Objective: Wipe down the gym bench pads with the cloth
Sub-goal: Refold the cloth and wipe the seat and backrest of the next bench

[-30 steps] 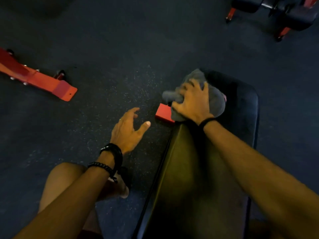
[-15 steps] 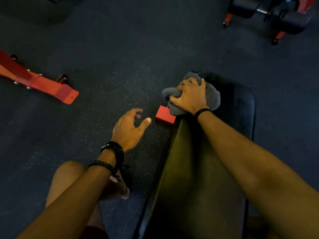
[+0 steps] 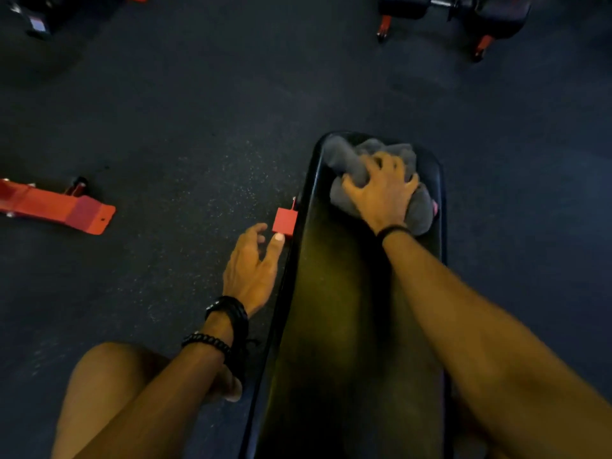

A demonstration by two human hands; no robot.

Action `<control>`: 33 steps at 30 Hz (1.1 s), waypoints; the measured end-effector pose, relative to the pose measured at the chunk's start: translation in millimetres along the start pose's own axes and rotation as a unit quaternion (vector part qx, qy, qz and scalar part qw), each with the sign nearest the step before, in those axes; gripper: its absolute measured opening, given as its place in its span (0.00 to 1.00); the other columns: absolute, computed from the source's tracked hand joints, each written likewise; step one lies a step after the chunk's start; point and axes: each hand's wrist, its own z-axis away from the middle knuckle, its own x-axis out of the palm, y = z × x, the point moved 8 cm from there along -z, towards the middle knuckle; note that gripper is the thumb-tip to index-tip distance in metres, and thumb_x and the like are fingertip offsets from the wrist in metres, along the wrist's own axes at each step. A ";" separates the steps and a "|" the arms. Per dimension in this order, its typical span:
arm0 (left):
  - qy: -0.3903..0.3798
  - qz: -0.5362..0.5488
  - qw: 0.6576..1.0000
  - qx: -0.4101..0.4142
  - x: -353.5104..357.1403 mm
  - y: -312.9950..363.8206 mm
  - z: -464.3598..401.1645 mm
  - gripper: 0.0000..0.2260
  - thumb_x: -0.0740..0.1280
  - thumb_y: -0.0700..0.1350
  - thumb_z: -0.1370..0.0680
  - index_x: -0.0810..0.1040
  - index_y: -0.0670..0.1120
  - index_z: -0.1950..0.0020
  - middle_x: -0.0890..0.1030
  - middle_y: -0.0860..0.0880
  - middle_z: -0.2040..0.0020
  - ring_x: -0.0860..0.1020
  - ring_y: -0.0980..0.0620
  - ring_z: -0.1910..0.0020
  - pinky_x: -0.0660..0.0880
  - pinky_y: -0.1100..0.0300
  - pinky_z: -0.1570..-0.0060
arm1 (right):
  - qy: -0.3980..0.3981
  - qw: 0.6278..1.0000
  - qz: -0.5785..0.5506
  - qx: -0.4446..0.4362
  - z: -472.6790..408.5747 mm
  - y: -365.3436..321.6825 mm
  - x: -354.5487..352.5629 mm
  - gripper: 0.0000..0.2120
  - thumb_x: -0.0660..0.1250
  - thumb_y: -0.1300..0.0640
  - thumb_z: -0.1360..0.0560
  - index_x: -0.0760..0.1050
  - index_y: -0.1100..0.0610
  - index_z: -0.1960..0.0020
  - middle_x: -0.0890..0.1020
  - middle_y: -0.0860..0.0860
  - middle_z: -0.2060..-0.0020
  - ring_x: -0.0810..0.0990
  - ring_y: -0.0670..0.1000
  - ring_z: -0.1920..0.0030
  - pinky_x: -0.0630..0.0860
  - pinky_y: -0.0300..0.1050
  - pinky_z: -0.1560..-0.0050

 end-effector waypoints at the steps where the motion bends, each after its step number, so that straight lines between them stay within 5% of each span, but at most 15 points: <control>1: -0.011 -0.006 1.000 -0.001 5.4 1.0 2.4 0.32 0.56 0.68 0.26 0.68 0.52 0.28 0.75 0.51 0.37 0.75 0.50 0.40 0.74 0.44 0.40 | -0.005 0.999 0.010 0.032 -11.9 12.0 1.8 0.25 0.58 0.37 0.29 0.74 0.46 0.37 0.73 0.51 0.38 0.69 0.57 0.36 0.65 0.67 0.39; 6: 0.011 -0.038 0.999 0.002 23.5 20.7 -8.1 0.24 0.57 0.60 0.19 0.64 0.51 0.25 0.72 0.48 0.32 0.73 0.47 0.35 0.71 0.45 0.36 | -0.028 0.998 0.001 -0.062 87.9 -7.8 -18.4 0.22 0.60 0.37 0.28 0.71 0.44 0.37 0.70 0.47 0.38 0.66 0.53 0.34 0.66 0.61 0.37; 11: -0.015 -0.110 0.994 -0.012 68.6 49.7 -44.7 0.30 0.54 0.62 0.19 0.53 0.51 0.20 0.62 0.43 0.24 0.66 0.41 0.29 0.65 0.44 0.34 | -0.093 0.991 -0.027 -0.087 230.6 5.4 -23.8 0.25 0.60 0.36 0.27 0.68 0.41 0.32 0.68 0.48 0.32 0.64 0.55 0.30 0.59 0.65 0.31; 16: 0.009 -0.261 0.965 0.001 90.2 55.7 -49.6 0.36 0.50 0.67 0.21 0.42 0.51 0.20 0.61 0.38 0.25 0.72 0.34 0.35 0.70 0.40 0.41 | -0.007 0.991 -0.055 0.119 131.6 96.4 -24.2 0.28 0.60 0.36 0.25 0.68 0.45 0.29 0.67 0.52 0.28 0.65 0.58 0.29 0.67 0.68 0.34; 21: 0.028 -0.284 0.959 0.002 92.3 54.7 -55.9 0.36 0.49 0.68 0.21 0.43 0.52 0.20 0.65 0.39 0.27 0.75 0.35 0.40 0.72 0.42 0.45 | -0.008 0.977 -0.140 0.161 -16.1 132.3 -7.4 0.28 0.62 0.37 0.25 0.63 0.44 0.28 0.63 0.52 0.30 0.67 0.61 0.33 0.69 0.68 0.37; 28: 0.027 -0.282 0.958 0.043 96.5 60.2 -53.6 0.34 0.49 0.65 0.21 0.42 0.54 0.20 0.58 0.41 0.23 0.70 0.38 0.33 0.72 0.40 0.42 | -0.043 0.993 -0.070 0.087 105.2 93.2 -28.9 0.24 0.55 0.33 0.24 0.66 0.40 0.31 0.64 0.50 0.30 0.67 0.57 0.32 0.72 0.65 0.39; 31: 0.026 -0.327 0.937 0.121 102.8 68.6 -51.0 0.33 0.46 0.66 0.21 0.43 0.53 0.20 0.46 0.45 0.19 0.57 0.40 0.23 0.61 0.39 0.30 | -0.066 0.990 -0.042 0.122 137.1 87.3 -32.7 0.25 0.58 0.33 0.25 0.62 0.38 0.30 0.60 0.50 0.27 0.62 0.57 0.30 0.70 0.66 0.36; 33: 0.011 -0.354 0.919 0.171 108.6 72.6 -49.5 0.33 0.43 0.66 0.22 0.44 0.52 0.20 0.43 0.47 0.19 0.48 0.44 0.21 0.53 0.40 0.26 | -0.066 0.979 -0.131 0.140 102.7 98.5 -31.3 0.25 0.61 0.35 0.25 0.60 0.39 0.30 0.61 0.51 0.27 0.63 0.58 0.29 0.69 0.67 0.36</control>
